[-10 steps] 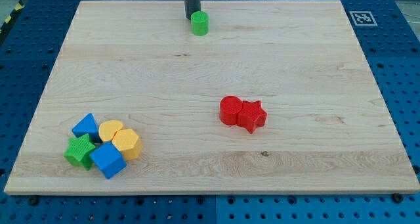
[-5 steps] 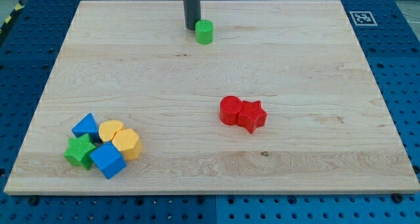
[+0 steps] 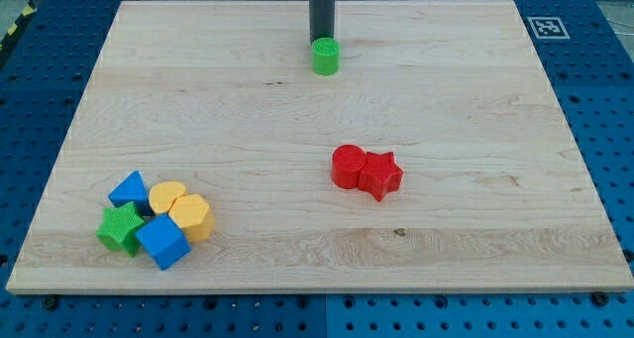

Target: Move green circle on to the top of the red star

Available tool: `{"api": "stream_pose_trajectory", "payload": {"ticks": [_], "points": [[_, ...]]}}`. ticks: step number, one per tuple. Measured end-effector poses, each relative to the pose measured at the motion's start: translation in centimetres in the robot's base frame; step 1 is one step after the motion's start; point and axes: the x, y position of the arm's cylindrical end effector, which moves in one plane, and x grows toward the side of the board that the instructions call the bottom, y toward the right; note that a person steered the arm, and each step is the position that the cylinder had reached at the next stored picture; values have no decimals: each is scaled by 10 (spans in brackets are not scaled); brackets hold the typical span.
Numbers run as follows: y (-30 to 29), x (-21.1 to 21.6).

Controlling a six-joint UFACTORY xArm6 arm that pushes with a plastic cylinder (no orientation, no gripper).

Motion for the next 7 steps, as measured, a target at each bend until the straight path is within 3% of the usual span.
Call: {"api": "stream_pose_trajectory", "payload": {"ticks": [4,7], "points": [[-11,13],[11,49]]}}
